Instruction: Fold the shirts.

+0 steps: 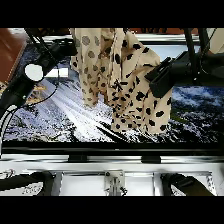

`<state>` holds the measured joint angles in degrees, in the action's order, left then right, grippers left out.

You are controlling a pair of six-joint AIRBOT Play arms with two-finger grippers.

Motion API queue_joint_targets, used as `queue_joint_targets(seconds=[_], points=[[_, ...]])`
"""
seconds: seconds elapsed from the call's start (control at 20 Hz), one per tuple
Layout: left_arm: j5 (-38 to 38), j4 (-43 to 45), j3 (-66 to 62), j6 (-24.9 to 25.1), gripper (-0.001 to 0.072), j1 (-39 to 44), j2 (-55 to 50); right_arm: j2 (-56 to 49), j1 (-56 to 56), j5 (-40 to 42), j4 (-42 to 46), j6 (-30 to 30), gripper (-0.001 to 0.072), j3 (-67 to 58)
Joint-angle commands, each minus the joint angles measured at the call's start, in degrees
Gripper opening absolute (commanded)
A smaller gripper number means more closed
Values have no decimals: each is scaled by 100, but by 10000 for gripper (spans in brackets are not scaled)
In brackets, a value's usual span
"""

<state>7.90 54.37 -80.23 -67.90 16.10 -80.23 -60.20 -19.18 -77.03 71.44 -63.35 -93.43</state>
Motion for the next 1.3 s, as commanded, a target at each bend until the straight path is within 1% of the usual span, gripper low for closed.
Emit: queue_joint_targets(seconds=[0.0, 0.1, 0.25, 0.35, 0.4, 0.45, 0.5, 0.55, 0.6, 0.75, 0.85, 1.0, 1.05, 1.1, 1.2, 1.25], points=[[-4, -179, -7, 7, 45, 2, 22, -4, 2, -20, 4, 0, 43, -2], [85, -170, -7, 13, 44, -7, 164, -4, 2, -39, 76, -22, 43, -2], [264, -170, -2, 271, 42, -74, 658, -4, 2, -136, 337, -330, 43, -2], [264, -164, -2, 278, 42, -83, 1005, -4, 2, -140, 267, -348, 44, -2], [275, -109, -2, 391, 45, -83, 1104, -4, 2, -140, 236, -348, 44, -2], [387, -50, -2, 723, 107, -83, 1137, -4, 2, -144, 223, -348, 43, -2], [640, -37, -2, 957, 506, -83, 1108, -4, 2, -140, 190, -348, 43, -2], [927, -46, -2, 933, 708, -83, 1027, -4, 2, -142, 164, -345, 43, -2], [1027, -46, -2, 933, 709, -57, 911, -4, 2, -133, 125, -343, 43, -2], [551, -153, -9, 909, 708, 50, 376, -4, 2, -101, 50, -345, 44, -2], [247, -492, -68, 909, 702, 33, 42, -4, 2, -98, 0, -343, 43, -2], [219, -796, -496, 911, 681, 90, -407, -4, 2, -98, -55, -345, 43, 0], [216, -796, -636, 909, 584, 140, -498, -4, 2, -101, -63, -348, 43, 0], [216, -793, -745, 909, 444, 195, -564, -4, 2, -101, -61, -348, 43, -2], [199, -793, -780, 911, 93, 254, -586, -4, 2, -101, -61, -348, 44, 0], [238, -793, -782, 914, 46, 251, -573, -4, 2, -103, -48, -350, 43, -2]])
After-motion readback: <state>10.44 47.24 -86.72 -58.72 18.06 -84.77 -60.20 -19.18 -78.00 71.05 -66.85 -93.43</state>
